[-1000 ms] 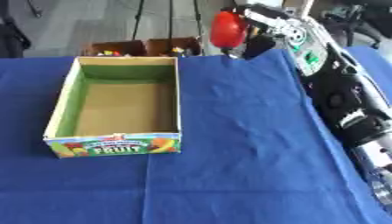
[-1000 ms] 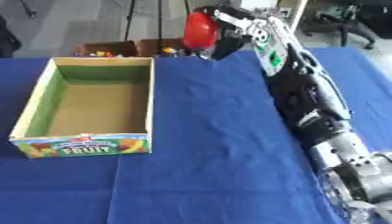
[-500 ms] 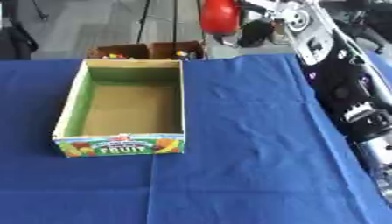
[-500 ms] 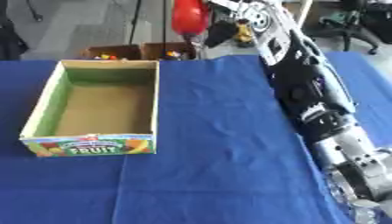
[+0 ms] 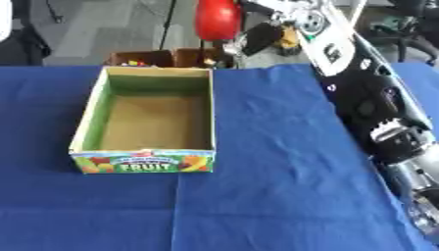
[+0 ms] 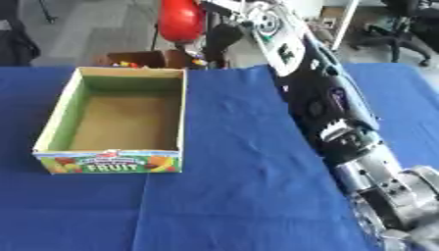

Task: Pick up objects on the table and place them in the box.

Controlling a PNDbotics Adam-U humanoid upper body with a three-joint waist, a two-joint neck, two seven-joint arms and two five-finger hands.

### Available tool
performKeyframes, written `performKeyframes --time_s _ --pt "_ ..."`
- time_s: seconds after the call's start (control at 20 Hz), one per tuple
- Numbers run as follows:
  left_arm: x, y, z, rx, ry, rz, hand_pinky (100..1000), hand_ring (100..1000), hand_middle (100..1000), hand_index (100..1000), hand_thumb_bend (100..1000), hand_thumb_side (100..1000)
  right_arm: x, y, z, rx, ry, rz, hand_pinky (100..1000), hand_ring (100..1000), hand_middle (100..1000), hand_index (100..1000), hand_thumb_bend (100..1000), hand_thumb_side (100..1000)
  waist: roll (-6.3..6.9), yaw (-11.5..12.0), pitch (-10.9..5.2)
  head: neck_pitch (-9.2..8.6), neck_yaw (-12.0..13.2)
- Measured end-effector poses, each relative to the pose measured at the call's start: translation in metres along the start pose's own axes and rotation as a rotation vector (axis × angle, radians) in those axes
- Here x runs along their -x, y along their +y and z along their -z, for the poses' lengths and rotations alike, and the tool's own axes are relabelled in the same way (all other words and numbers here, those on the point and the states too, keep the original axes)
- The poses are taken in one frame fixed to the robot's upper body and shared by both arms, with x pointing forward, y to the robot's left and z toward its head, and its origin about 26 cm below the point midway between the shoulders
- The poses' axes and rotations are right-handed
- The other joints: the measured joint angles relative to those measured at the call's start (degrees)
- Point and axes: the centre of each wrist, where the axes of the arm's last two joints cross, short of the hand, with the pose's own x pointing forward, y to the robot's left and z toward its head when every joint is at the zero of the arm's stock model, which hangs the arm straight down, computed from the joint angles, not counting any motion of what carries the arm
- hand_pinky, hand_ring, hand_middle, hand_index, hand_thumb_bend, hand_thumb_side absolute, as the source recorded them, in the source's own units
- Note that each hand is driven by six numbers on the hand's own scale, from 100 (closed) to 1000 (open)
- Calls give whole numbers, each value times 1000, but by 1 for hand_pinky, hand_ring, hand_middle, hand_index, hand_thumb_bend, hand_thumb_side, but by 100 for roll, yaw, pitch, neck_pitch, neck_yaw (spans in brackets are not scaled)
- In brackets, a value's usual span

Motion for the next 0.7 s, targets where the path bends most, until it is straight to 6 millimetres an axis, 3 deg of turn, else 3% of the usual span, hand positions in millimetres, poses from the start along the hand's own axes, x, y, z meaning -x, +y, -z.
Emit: performKeyframes --time_s 0.7 --pt "-1 -4 1 -5 -5 -20 725 907 750 795 100 1000 -26 41 30 -73 -62 67 514 507 392 584 100 345 -27 178 104 -121 -100"
